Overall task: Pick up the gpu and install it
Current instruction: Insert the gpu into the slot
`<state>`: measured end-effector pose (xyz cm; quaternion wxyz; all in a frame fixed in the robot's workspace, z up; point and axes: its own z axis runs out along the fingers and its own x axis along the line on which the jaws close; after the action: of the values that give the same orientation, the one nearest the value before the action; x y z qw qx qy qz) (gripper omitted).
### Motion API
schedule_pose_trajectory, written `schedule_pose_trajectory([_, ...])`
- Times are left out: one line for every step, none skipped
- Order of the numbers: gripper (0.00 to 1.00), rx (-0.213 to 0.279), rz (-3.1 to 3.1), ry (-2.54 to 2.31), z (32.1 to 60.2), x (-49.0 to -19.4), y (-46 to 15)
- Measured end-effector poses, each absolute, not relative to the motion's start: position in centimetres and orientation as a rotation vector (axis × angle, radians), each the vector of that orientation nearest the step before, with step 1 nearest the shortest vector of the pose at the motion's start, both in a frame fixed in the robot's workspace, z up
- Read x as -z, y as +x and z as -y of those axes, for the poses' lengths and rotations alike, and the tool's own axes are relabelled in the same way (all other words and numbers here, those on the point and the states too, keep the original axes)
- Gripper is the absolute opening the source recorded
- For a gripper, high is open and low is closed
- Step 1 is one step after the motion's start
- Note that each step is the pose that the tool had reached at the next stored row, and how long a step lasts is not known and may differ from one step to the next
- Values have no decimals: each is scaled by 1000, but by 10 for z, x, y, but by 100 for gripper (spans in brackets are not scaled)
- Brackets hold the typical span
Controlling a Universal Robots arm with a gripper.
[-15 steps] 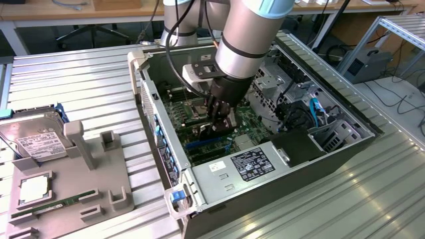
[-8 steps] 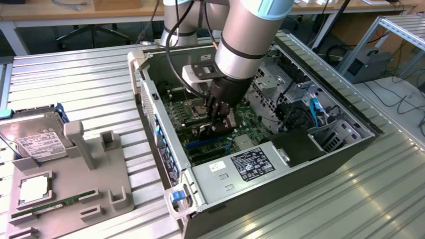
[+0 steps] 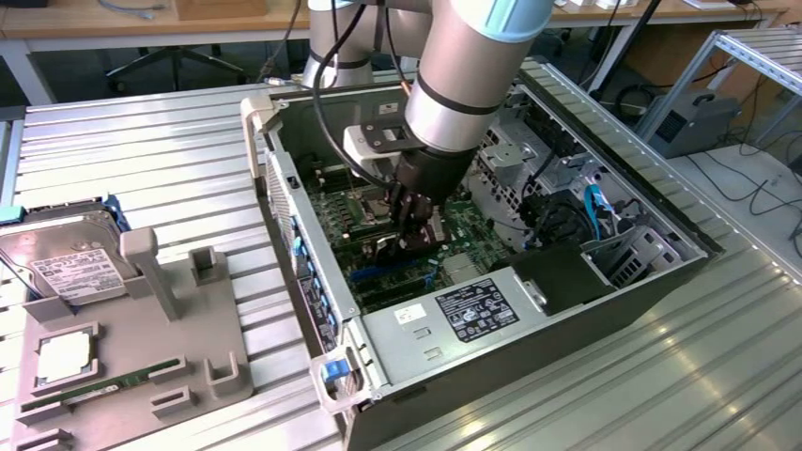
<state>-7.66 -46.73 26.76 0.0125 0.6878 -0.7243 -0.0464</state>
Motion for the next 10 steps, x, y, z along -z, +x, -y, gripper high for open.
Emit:
schedule_pose_trajectory([27,145,2258,2144,467,-267,-77])
schedule_pose_trajectory([27,145,2258,2144,467,-267,-77])
schedule_pose_trajectory([27,145,2258,2144,467,-267,-77])
schedule_pose_trajectory([27,146,2258,2144,467,-267,-77])
schedule_pose_trajectory([27,145,2258,2144,467,-267,-77])
schedule_pose_trajectory([27,145,2258,2144,467,-267,-77])
schedule_pose_trajectory([27,145,2258,2144,467,-267,-77])
schedule_pose_trajectory([27,146,2258,2144,467,-267,-77])
schedule_pose_trajectory([27,145,2257,2145,467,-267,-77])
schedule_pose_trajectory([27,145,2255,2147,467,-267,-77])
